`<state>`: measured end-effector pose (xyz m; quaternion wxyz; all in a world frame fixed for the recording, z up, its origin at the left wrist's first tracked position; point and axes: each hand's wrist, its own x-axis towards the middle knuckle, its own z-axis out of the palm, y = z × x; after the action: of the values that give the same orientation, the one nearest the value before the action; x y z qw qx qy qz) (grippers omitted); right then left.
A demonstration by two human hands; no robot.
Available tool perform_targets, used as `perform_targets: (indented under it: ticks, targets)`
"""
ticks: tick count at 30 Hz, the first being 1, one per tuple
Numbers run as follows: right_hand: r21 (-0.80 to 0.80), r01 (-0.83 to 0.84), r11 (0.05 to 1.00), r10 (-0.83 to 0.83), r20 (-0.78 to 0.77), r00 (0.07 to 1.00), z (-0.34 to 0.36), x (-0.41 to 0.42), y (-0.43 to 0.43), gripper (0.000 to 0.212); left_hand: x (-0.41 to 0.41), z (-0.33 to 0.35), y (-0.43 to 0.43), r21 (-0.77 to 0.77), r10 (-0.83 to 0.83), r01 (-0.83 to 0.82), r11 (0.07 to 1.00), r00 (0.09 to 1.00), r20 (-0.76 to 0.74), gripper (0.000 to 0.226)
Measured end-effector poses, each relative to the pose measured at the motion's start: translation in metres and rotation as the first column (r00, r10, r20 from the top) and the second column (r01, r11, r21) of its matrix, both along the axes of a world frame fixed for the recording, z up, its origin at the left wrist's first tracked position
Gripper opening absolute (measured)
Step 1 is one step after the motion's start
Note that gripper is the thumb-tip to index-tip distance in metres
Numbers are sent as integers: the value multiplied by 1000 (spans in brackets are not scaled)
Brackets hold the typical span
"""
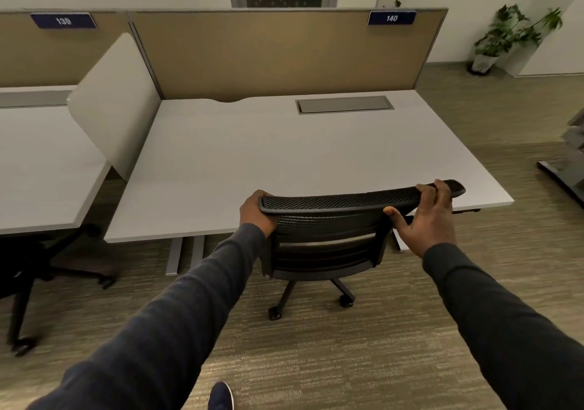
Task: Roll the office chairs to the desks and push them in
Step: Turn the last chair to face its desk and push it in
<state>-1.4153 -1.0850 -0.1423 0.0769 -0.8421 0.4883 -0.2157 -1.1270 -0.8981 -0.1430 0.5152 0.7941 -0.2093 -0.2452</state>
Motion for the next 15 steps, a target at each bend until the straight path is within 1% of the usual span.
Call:
perform_targets:
  ticks: [2, 5, 7, 12, 15]
  targets:
    - [2, -17, 1000, 17, 9, 1000, 0, 3, 4, 90, 1, -2, 6, -17, 14, -14, 1000, 1000, -23, 10]
    - [5, -45, 999, 44, 15, 999, 2, 10, 11, 90, 5, -2, 17, -30, 32, -33, 999, 999, -21, 20]
    - [10, -47, 999, 47, 20, 999, 3, 16, 16, 92, 9, -1, 22, -27, 44, -45, 999, 999, -27, 23]
    - [21, -71, 997, 69, 59, 996, 2, 30, 28, 92, 22, 3, 32, 11, 40, -41, 999, 999, 30, 15]
    - [24, -60, 998, 58, 78, 995, 1, 36, 33, 95, 31, 8, 32, 22, 31, -33, 999, 996, 80, 16]
